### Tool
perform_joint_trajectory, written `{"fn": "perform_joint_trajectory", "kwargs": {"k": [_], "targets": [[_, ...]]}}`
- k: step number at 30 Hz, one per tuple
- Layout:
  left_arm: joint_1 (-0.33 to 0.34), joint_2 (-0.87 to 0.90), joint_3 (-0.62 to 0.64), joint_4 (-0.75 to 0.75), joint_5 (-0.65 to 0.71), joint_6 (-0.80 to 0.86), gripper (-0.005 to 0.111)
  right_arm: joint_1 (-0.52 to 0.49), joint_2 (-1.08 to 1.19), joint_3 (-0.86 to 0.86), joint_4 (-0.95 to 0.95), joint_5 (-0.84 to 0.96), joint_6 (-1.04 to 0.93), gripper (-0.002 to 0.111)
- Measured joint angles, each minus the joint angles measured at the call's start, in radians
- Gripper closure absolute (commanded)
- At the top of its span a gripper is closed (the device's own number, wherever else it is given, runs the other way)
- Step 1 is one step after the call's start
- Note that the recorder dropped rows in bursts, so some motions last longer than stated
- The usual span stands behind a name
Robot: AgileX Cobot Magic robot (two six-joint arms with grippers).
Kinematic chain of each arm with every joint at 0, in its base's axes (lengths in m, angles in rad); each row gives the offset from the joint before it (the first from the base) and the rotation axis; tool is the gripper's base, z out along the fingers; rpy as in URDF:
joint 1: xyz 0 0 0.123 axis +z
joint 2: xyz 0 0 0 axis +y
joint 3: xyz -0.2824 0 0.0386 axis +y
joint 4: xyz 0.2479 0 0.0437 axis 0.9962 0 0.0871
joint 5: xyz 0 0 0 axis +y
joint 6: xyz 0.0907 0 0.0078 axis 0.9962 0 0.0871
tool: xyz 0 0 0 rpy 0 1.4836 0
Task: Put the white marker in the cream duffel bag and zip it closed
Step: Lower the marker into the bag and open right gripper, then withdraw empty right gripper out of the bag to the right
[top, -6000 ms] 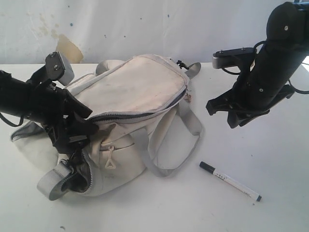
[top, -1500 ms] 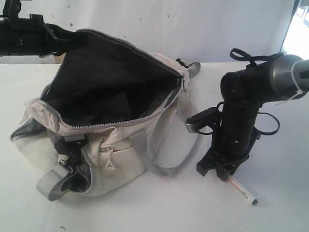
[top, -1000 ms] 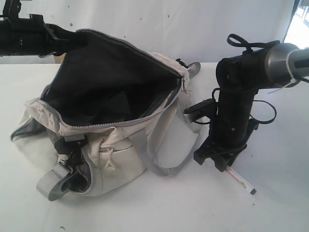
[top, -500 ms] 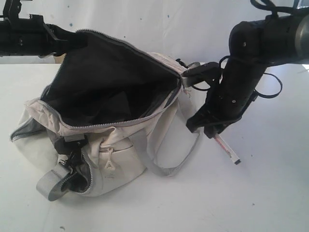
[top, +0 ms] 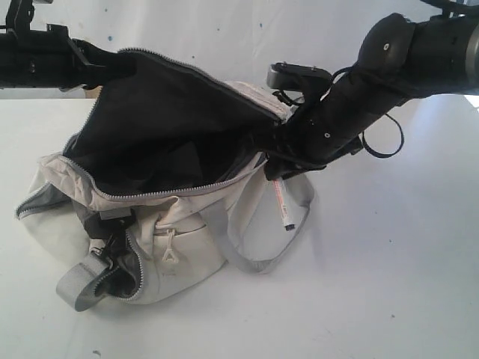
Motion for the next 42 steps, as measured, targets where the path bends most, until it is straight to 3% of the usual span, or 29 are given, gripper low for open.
{"fn": "perform_joint_trajectory", "kwargs": {"k": [8,18,25,28,35,38,42], "targets": [[0.0,0.0,0.0,0.0,0.0,0.0,0.106,0.0,0.0,0.0,0.32,-0.075,-0.002,0.108],[0.0,0.0,0.0,0.0,0.0,0.0,0.106,0.0,0.109,0.0,0.85,-0.104,-0.006,0.108],[0.0,0.0,0.0,0.0,0.0,0.0,0.106,0.0,0.186,0.0,1.083,-0.119,-0.229,0.108],[0.0,0.0,0.0,0.0,0.0,0.0,0.106,0.0,0.209,0.0,1.137,-0.121,-0.305,0.099],[0.0,0.0,0.0,0.005,0.0,0.0,0.106,0.0,0.226,0.0,1.179,-0.127,-0.366,0.059],[0.0,0.0,0.0,0.006,0.0,0.0,0.106,0.0,0.226,0.0,1.185,-0.127,-0.369,0.05],[0.0,0.0,0.0,0.006,0.0,0.0,0.106,0.0,0.226,0.0,1.187,-0.11,-0.37,0.05]]}}
